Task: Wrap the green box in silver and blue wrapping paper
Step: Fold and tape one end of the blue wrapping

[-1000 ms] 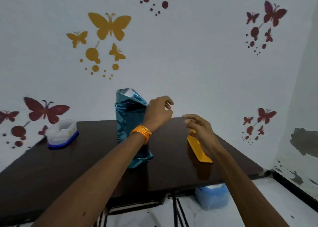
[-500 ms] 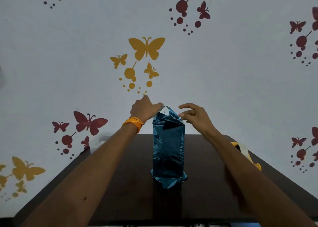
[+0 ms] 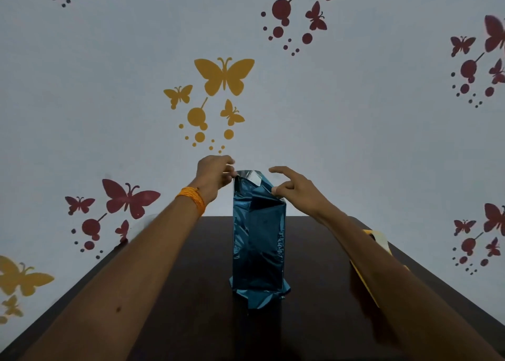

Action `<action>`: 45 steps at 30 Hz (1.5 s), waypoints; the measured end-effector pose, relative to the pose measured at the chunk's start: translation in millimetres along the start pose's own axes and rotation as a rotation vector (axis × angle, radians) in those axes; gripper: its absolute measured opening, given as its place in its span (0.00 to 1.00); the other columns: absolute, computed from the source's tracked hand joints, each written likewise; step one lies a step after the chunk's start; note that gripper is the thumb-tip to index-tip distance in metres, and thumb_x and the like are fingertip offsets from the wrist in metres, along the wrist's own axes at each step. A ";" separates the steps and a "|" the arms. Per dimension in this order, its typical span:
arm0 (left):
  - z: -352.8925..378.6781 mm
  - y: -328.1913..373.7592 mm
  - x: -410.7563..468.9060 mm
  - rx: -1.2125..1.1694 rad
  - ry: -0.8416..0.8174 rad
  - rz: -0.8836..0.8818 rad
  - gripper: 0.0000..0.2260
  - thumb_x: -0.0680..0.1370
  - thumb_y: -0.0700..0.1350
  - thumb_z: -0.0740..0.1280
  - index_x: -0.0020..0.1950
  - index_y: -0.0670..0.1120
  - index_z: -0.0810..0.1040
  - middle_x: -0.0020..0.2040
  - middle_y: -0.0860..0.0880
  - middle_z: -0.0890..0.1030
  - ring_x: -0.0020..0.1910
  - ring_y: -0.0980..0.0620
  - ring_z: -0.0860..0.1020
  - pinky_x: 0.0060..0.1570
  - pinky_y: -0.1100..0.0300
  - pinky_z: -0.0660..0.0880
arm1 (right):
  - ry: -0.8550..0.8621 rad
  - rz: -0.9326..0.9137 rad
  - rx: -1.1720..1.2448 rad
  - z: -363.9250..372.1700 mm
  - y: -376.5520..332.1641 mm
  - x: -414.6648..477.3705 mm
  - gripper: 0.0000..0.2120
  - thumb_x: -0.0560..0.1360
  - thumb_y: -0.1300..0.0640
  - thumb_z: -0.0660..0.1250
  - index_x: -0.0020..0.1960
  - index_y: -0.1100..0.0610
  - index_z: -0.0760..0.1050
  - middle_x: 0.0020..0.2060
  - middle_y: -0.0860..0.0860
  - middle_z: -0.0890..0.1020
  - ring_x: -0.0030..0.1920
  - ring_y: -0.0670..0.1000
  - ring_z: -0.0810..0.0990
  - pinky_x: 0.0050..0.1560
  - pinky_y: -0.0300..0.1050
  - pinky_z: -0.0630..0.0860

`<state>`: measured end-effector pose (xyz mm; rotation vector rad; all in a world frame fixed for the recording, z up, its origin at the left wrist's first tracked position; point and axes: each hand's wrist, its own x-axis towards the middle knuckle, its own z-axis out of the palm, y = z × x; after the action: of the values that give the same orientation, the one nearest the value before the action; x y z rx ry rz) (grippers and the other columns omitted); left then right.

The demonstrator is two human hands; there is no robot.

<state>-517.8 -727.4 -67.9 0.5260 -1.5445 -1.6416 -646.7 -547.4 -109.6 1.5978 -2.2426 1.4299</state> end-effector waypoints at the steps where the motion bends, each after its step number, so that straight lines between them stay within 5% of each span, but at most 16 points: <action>1: -3.8 -2.1 1.4 -0.096 0.033 -0.020 0.02 0.77 0.35 0.65 0.48 0.38 0.76 0.37 0.41 0.78 0.30 0.50 0.78 0.28 0.65 0.75 | 0.000 -0.002 -0.004 1.0 -1.6 0.6 0.20 0.81 0.54 0.65 0.72 0.45 0.69 0.47 0.50 0.87 0.50 0.46 0.84 0.51 0.36 0.75; 7: -16.1 -22.9 8.0 0.066 0.024 -0.079 0.05 0.79 0.37 0.63 0.54 0.38 0.75 0.41 0.41 0.79 0.38 0.47 0.78 0.35 0.61 0.78 | 0.002 0.047 0.075 6.3 1.1 3.9 0.22 0.79 0.58 0.66 0.71 0.44 0.68 0.46 0.51 0.87 0.50 0.50 0.84 0.55 0.48 0.78; 10: -12.4 -32.1 3.0 0.142 -0.105 -0.076 0.05 0.77 0.34 0.65 0.53 0.38 0.77 0.43 0.41 0.80 0.38 0.50 0.79 0.36 0.62 0.79 | 0.002 0.059 0.107 7.6 -0.1 3.4 0.24 0.78 0.60 0.66 0.71 0.44 0.67 0.45 0.50 0.87 0.50 0.50 0.84 0.55 0.46 0.78; 13: -10.9 -45.2 -2.7 0.142 -0.167 -0.012 0.08 0.75 0.33 0.69 0.53 0.40 0.79 0.50 0.40 0.82 0.47 0.48 0.81 0.47 0.58 0.80 | -0.030 0.083 0.099 7.4 -1.9 7.1 0.26 0.78 0.61 0.67 0.72 0.44 0.67 0.46 0.49 0.86 0.52 0.50 0.84 0.51 0.42 0.77; 21: -12.2 -54.4 -11.3 0.025 -0.185 0.085 0.04 0.78 0.36 0.68 0.50 0.42 0.80 0.47 0.45 0.83 0.47 0.51 0.81 0.43 0.62 0.77 | 0.007 0.091 0.211 8.7 -25.3 8.5 0.18 0.80 0.52 0.66 0.69 0.46 0.70 0.44 0.47 0.84 0.44 0.43 0.81 0.47 0.39 0.72; 26: -9.0 -54.5 -8.2 -0.008 -0.140 0.107 0.04 0.78 0.36 0.66 0.49 0.43 0.80 0.46 0.47 0.83 0.46 0.52 0.82 0.45 0.59 0.78 | 0.027 0.031 0.093 20.9 -51.2 8.7 0.29 0.73 0.40 0.73 0.70 0.44 0.67 0.48 0.49 0.85 0.49 0.46 0.83 0.49 0.41 0.77; 31: -5.6 -59.3 -9.6 -0.035 -0.076 0.085 0.07 0.78 0.35 0.66 0.55 0.40 0.80 0.50 0.44 0.83 0.45 0.52 0.82 0.41 0.62 0.79 | 0.106 0.009 -0.220 43.3 -73.1 27.7 0.31 0.70 0.57 0.75 0.69 0.50 0.67 0.45 0.52 0.80 0.44 0.53 0.80 0.49 0.52 0.80; 36: -7.1 -63.0 -10.9 -0.010 -0.080 0.119 0.09 0.77 0.33 0.67 0.56 0.38 0.80 0.52 0.41 0.83 0.52 0.46 0.82 0.46 0.59 0.81 | 0.208 0.208 0.153 49.1 -69.8 27.8 0.26 0.73 0.60 0.72 0.68 0.53 0.68 0.53 0.51 0.75 0.44 0.45 0.76 0.45 0.43 0.77; 40: -11.7 -65.3 -9.6 -0.041 -0.047 0.106 0.06 0.78 0.34 0.66 0.54 0.38 0.80 0.52 0.41 0.83 0.52 0.46 0.82 0.44 0.60 0.80 | 0.284 0.241 0.465 43.1 -63.4 24.5 0.21 0.76 0.55 0.70 0.66 0.51 0.68 0.46 0.54 0.86 0.48 0.51 0.84 0.53 0.48 0.80; 43: -20.6 -68.9 -6.8 -0.007 0.001 0.073 0.07 0.79 0.36 0.64 0.50 0.42 0.82 0.52 0.42 0.83 0.52 0.47 0.82 0.45 0.59 0.78 | 0.369 0.212 0.406 24.3 -55.1 18.8 0.19 0.77 0.59 0.67 0.66 0.51 0.68 0.38 0.51 0.87 0.46 0.49 0.85 0.54 0.46 0.78; 45: -26.2 -69.3 -7.8 0.040 -0.017 0.039 0.07 0.79 0.37 0.65 0.47 0.45 0.82 0.50 0.43 0.83 0.48 0.48 0.80 0.41 0.60 0.76 | 0.336 0.262 0.264 15.6 -42.1 12.1 0.22 0.74 0.62 0.69 0.65 0.52 0.69 0.43 0.52 0.85 0.50 0.52 0.84 0.54 0.48 0.77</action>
<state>-511.8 -742.6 -140.6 0.5019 -1.5937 -1.5924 -613.2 -568.8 -85.4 1.0321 -2.1926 1.9614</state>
